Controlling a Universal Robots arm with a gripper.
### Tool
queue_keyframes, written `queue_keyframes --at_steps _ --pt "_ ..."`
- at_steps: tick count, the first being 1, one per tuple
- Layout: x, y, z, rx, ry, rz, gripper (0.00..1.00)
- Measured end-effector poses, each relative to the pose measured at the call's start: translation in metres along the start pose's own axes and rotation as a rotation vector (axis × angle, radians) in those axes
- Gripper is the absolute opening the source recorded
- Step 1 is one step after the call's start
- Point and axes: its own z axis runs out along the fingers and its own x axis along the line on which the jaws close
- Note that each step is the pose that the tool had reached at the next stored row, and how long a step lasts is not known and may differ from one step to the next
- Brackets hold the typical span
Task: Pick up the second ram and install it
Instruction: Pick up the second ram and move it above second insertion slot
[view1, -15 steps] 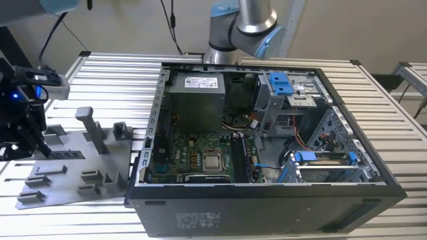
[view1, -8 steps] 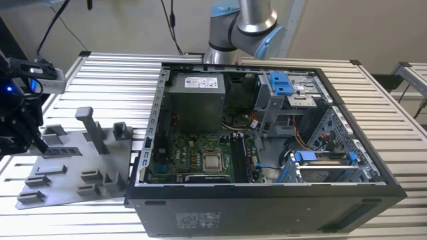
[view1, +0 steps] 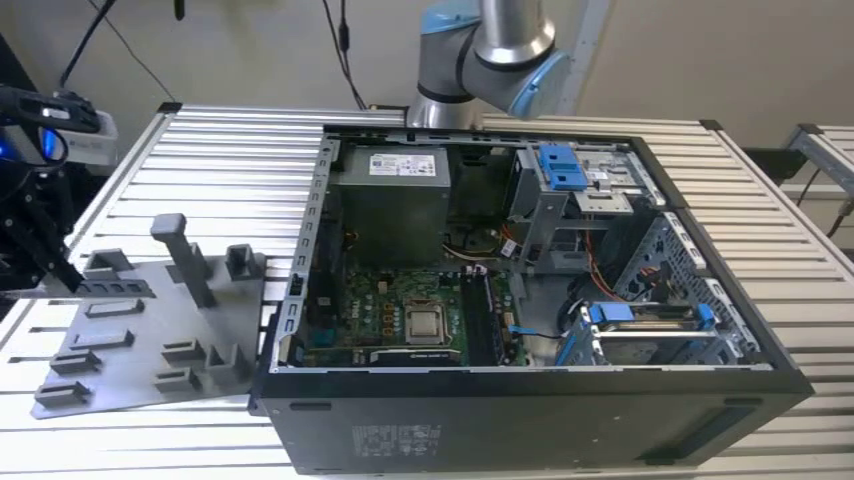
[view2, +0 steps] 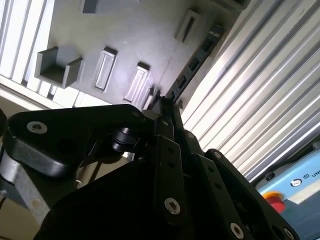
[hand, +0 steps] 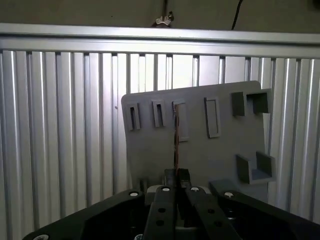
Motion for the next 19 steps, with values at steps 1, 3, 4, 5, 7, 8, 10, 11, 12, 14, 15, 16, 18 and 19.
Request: queue_keyframes --at_steps 1,3,4,5,7,8,10,11,12,14,15,16,18,19 --pt "-0.0002 0.0 -0.0037 0.0 -0.0001 0.0 0.14" --pt "-0.0007 0.0002 -0.0116 0.0 0.0 0.0 0.14" --pt "-0.0009 0.0002 -0.016 0.0 0.0 0.0 0.14" --pt "-0.0012 0.0003 -0.0207 -0.0001 0.0001 0.0 0.14" --pt "-0.0017 0.0004 -0.0299 0.0001 -0.0001 0.0 0.14" --pt "-0.002 0.0005 -0.0344 0.0 0.0 0.0 0.14" --pt "-0.0025 0.0007 -0.0432 0.0 0.0 0.0 0.14" --pt "-0.0027 0.0007 -0.0477 -0.0001 0.0001 0.0 0.14" --pt "-0.003 0.0008 -0.0522 0.0 0.0 0.0 0.14" --pt "-0.0035 0.0009 -0.0615 -0.0001 0.0001 0.0 0.14" --pt "-0.0038 0.001 -0.066 -0.0001 0.0 0.0 0.14" --pt "-0.0041 0.0011 -0.0706 -0.0003 0.0 0.0 0.14" --pt "-0.0046 0.0012 -0.0797 -0.0007 0.0 0.0 0.14" --pt "-0.0048 0.0013 -0.0842 -0.0009 0.0 0.0 0.14"
